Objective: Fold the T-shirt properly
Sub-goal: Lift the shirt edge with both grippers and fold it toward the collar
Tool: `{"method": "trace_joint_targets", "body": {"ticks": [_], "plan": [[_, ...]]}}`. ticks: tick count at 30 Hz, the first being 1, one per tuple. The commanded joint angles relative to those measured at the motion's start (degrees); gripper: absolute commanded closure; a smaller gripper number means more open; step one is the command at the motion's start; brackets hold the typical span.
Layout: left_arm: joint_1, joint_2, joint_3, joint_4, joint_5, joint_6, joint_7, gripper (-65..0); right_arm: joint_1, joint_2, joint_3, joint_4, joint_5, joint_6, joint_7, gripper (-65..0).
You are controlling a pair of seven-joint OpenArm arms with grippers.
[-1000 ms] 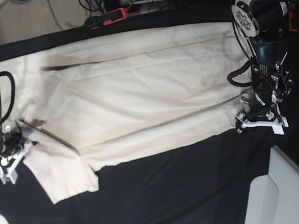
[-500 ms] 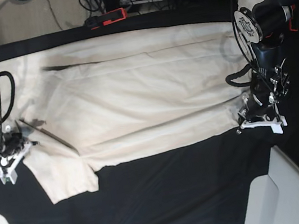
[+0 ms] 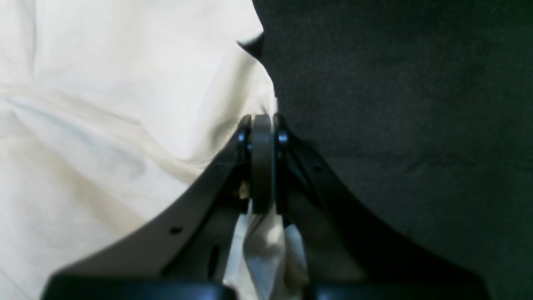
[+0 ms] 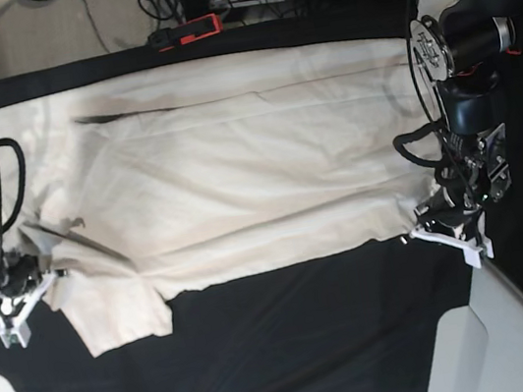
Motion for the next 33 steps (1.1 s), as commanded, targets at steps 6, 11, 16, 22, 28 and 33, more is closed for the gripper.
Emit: {"method": "trace_joint_targets", "body": {"ticks": [6, 11, 16, 22, 28, 33], "plan": [[-0.5, -0.5, 0.0, 4.1, -0.4, -0.3, -0.9, 0.0, 2.7, 0.9, -6.8, 1.8, -7.6, 0.0, 1.4, 0.0], [0.8, -0.5, -0.1, 11.0, -0.4, -0.3, 2.7, 0.0, 4.5, 0.8, -8.6, 1.7, -12.0, 0.0, 1.5, 0.0], [1.8, -0.9, -0.1, 15.4, -0.2, -0.3, 4.4, 0.0, 6.2, 0.8, -8.7, 1.6, -17.0, 0.0, 1.6, 0.0], [2.1, -1.3, 0.1, 15.5, -0.1, -0.3, 4.4, 0.0, 6.7, 0.8, -8.8, -0.4, -24.9, 0.0, 7.1, 0.0], [3.4, -2.5, 0.0, 16.8, -0.2, -0.3, 4.4, 0.0, 6.7, 1.2, -8.7, -6.9, -32.6, 0.0, 17.9, 0.0], [3.5, -2.7, 0.0, 17.1, -0.2, -0.3, 4.4, 0.0, 7.7, 2.8, -8.5, -12.7, -32.6, -0.1, 25.8, 0.0]]}}
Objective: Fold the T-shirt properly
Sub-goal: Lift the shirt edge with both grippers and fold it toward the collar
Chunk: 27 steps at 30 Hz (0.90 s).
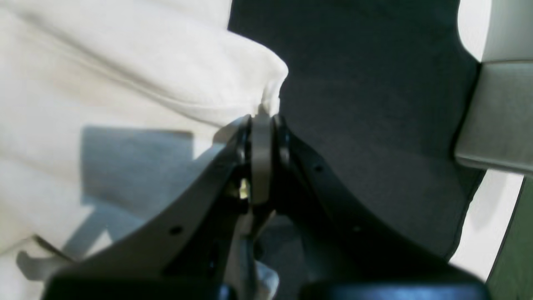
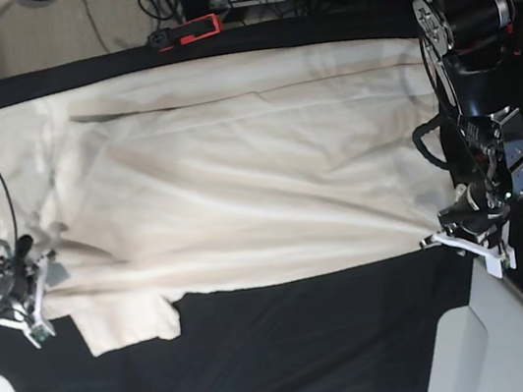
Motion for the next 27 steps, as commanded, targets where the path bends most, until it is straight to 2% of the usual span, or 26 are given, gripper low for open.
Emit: {"method": "trace_joint_targets", "body": {"ticks": [1, 3, 7, 9, 20, 27], "plan": [[-1.6, -0.9, -0.1, 1.2, -0.2, -0.1, -1.3, 0.0, 2.6, 1.1, 0.3, 0.1, -0.1, -1.0, 2.2, 0.0], [-1.6, -1.1, -0.1, 1.2, -0.4, -0.1, -1.3, 0.0, 2.8, 1.1, 0.3, -0.8, -0.1, -1.2, 4.0, 0.0], [-1.7, -0.8, 0.2, 1.3, -0.4, -0.1, -1.3, 0.0, 2.9, 1.2, 0.2, -1.0, -0.1, -5.4, 6.3, 0.0], [-1.8, -0.8, 0.2, 1.6, -0.4, -0.1, -1.3, 0.0, 2.9, 1.2, 0.2, -1.0, -0.1, -6.3, 7.3, 0.0], [-2.0, -0.9, -0.1, 2.7, -0.5, -0.1, -1.3, 0.0, 3.7, 1.0, 0.1, -1.0, -0.1, -6.1, 13.4, 0.0], [-1.8, -0.9, -0.2, 3.1, -0.5, -0.1, -1.3, 0.0, 3.7, 0.6, 0.1, -1.0, -0.1, -6.0, 13.5, 0.0]]}}
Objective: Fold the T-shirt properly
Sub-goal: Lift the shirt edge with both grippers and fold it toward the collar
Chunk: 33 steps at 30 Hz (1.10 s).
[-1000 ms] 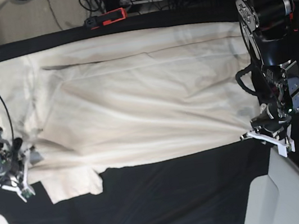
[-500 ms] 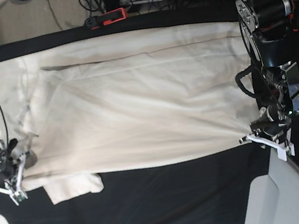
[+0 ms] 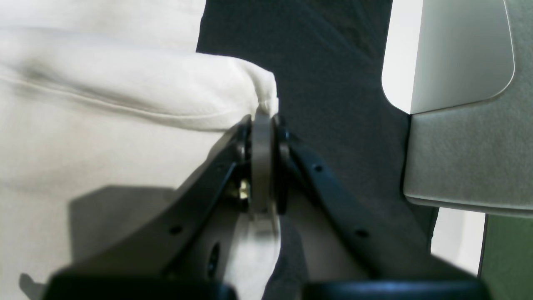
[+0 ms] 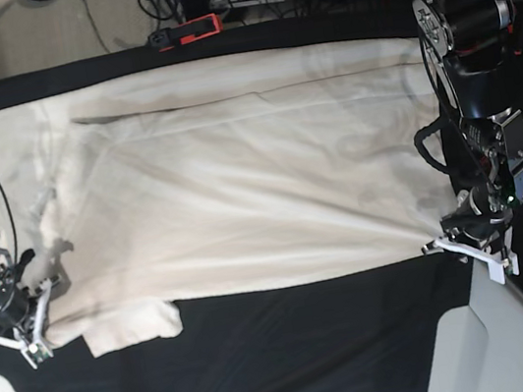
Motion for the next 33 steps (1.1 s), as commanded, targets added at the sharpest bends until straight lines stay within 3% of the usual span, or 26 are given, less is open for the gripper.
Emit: {"method": "trace_joint_targets", "body": {"ticks": [1, 4, 9, 18, 23, 33], "plan": [[-1.6, -1.0, -0.3, 2.3, -0.4, -0.1, -1.3, 0.0, 1.9, 0.8, 0.1, 0.8, 0.0, -0.6, 1.5, 0.0], [-0.9, -1.0, -0.3, 5.1, -0.4, -0.1, 0.1, 0.0, 1.8, 0.8, 0.1, 0.8, 0.0, -0.6, 1.5, 0.0], [0.4, -0.9, -0.3, 8.7, -0.4, -0.1, 1.4, 0.0, 0.7, 0.8, 0.1, 0.8, 0.0, -0.5, 6.0, 0.0], [3.3, -1.2, -0.3, 8.8, -0.4, -0.1, 1.1, 0.0, -0.1, 0.7, 0.6, 0.8, 0.4, -0.8, 6.5, 0.0], [3.4, -1.2, -0.3, 8.8, -0.4, -0.1, 1.1, 0.0, -1.9, 1.3, 0.2, 0.8, 8.6, -0.5, 11.8, 0.0], [8.8, -0.8, -3.7, 16.3, -0.4, -0.1, 1.5, 0.0, -3.8, 1.3, 0.6, 0.8, 8.7, -0.4, 15.7, 0.0]]}}
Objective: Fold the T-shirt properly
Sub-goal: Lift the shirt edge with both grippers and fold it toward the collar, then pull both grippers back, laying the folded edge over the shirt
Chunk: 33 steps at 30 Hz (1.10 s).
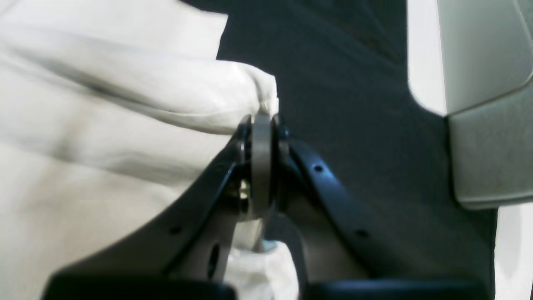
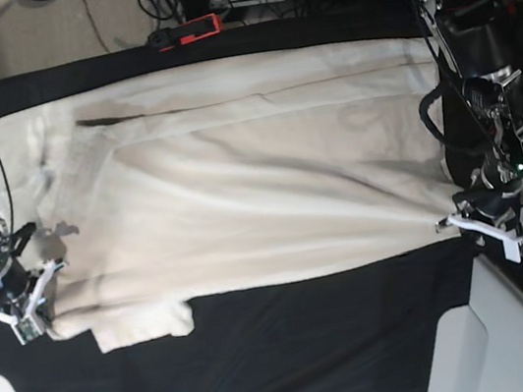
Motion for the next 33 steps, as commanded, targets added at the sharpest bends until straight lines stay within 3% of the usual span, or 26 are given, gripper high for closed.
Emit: {"method": "trace_joint_targets", "body": {"ticks": [1, 9, 14, 26, 30, 33], "plan": [[0.0, -0.9, -0.1, 1.8, -0.4, -0.1, -1.3, 0.0, 1.6, 1.0, 0.3, 0.8, 0.6, -0.7, 2.1, 0.0], [5.8, -0.9, -0.7, 7.1, -0.4, -0.1, -1.3, 0.0, -0.4, 1.0, 0.3, 0.4, 1.3, -0.7, 5.9, 0.0], [7.4, -0.8, -0.2, 10.3, -0.4, -0.1, -1.3, 0.0, -2.4, 1.1, 0.0, 0.6, 9.4, -0.6, 7.8, 0.0], [13.8, 1.6, -0.1, 15.0, -0.4, -0.2, -1.2, 0.0, -6.9, 1.0, 0.4, 1.0, 9.7, -0.6, 11.9, 0.0], [15.1, 1.6, -0.1, 15.1, -0.4, -0.2, -1.2, 0.0, -8.5, 1.3, 0.1, 1.0, 15.7, -0.6, 11.9, 0.0], [15.4, 1.2, -0.1, 15.1, -0.4, -0.2, -0.5, 0.0, -9.1, 2.9, 0.0, 1.0, 16.8, -0.6, 11.8, 0.0]]}}
